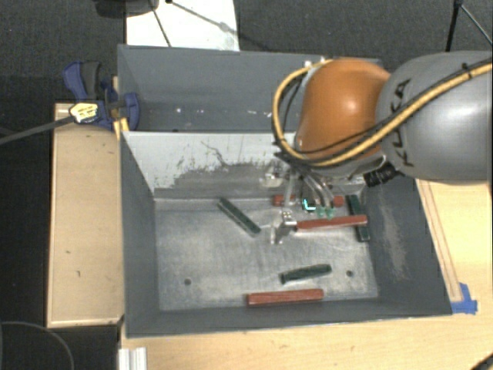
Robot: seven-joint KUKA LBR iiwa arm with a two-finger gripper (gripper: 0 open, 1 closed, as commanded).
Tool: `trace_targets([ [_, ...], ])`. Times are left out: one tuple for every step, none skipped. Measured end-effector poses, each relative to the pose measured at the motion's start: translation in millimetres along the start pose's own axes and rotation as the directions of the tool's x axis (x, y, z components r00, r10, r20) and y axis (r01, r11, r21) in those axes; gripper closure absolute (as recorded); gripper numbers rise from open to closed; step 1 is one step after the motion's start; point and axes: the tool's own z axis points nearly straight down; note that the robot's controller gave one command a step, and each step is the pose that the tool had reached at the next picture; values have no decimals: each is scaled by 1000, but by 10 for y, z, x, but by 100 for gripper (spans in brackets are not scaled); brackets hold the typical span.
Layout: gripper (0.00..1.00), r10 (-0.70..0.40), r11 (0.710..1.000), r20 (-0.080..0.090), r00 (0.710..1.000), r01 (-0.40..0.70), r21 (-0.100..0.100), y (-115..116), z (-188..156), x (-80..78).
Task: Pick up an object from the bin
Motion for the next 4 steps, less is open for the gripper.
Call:
trace_targets([
  [0,3,1000,8,1000,-3,-1,-5,-40,-18],
  [0,95,995,12,995,-95,-3,319,668,-184],
  [0,102,995,15,995,-102,-3,386,1017,-242],
  [0,214,977,9,977,-214,-3,296,727,-255],
])
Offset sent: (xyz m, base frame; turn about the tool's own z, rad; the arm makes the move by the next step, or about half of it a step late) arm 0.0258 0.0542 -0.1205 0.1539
